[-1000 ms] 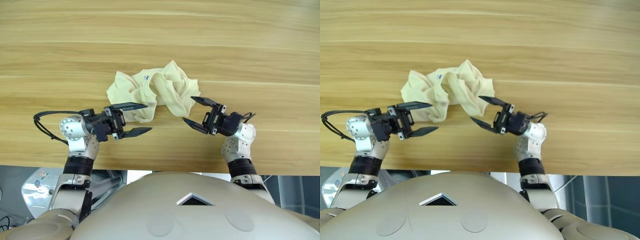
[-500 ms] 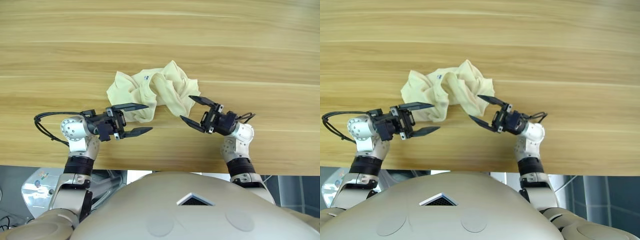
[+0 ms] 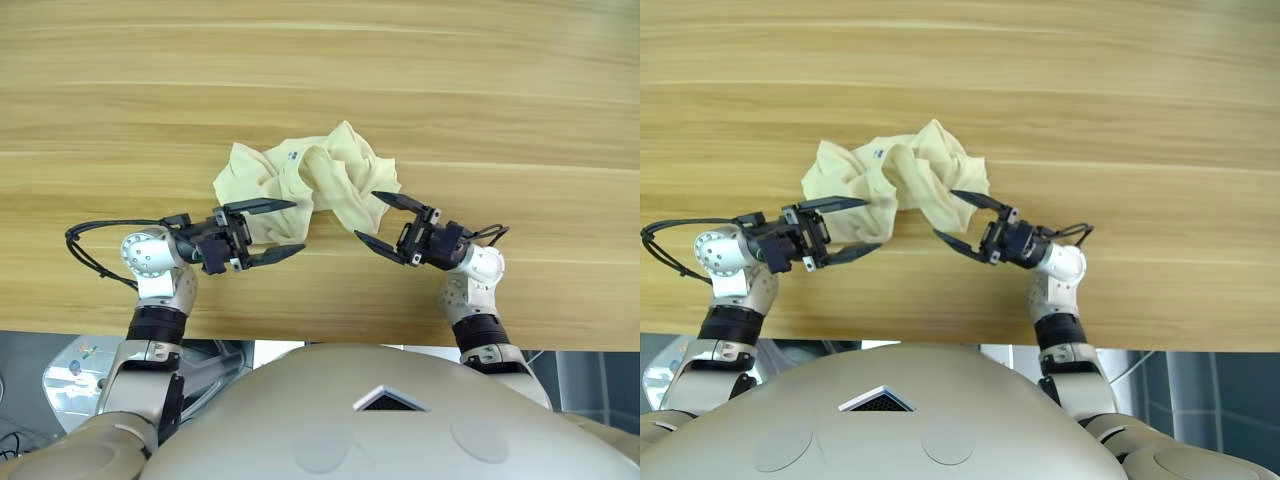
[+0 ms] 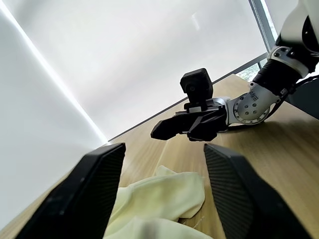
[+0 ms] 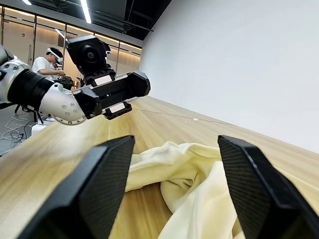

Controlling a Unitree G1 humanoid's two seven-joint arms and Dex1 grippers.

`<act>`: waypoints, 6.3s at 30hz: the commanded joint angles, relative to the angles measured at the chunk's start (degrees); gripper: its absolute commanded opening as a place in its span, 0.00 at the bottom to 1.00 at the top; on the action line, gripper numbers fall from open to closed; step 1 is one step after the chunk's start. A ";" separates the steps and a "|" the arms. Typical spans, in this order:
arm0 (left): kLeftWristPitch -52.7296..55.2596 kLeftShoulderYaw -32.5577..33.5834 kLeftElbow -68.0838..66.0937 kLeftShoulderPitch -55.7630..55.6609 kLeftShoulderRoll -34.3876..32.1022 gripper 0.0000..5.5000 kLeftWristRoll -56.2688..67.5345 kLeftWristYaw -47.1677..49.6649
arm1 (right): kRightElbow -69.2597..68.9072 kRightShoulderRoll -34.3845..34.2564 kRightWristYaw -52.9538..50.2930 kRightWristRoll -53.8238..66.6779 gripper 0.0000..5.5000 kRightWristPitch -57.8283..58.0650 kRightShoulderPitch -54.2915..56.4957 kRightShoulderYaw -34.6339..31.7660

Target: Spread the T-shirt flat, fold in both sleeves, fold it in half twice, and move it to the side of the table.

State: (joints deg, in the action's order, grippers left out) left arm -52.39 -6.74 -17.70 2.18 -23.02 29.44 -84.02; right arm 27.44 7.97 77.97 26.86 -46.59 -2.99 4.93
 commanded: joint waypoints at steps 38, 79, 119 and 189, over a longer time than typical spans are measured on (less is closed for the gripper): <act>-6.72 -2.93 -7.91 0.44 -11.55 0.53 -36.19 29.09 | 15.36 13.69 -27.55 -31.14 0.56 -10.87 0.17 4.35; -7.31 -17.68 -4.81 0.29 -18.55 0.53 -38.58 45.28 | 20.56 27.85 -59.66 -53.50 0.56 -4.29 4.21 19.31; 0.13 -14.76 -7.15 -1.69 -15.04 0.53 -46.92 52.97 | 8.45 24.04 -52.87 -49.95 0.56 -3.61 1.74 30.93; -5.60 -10.26 -9.78 -7.03 -19.20 0.00 -41.67 53.42 | 1.23 28.03 -41.12 -23.69 0.00 -10.23 0.94 20.50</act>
State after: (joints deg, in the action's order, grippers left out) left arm -57.42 -17.39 -28.32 -3.97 -41.24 -13.90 -29.39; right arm 29.82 35.27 35.67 1.34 -57.56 -2.02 26.95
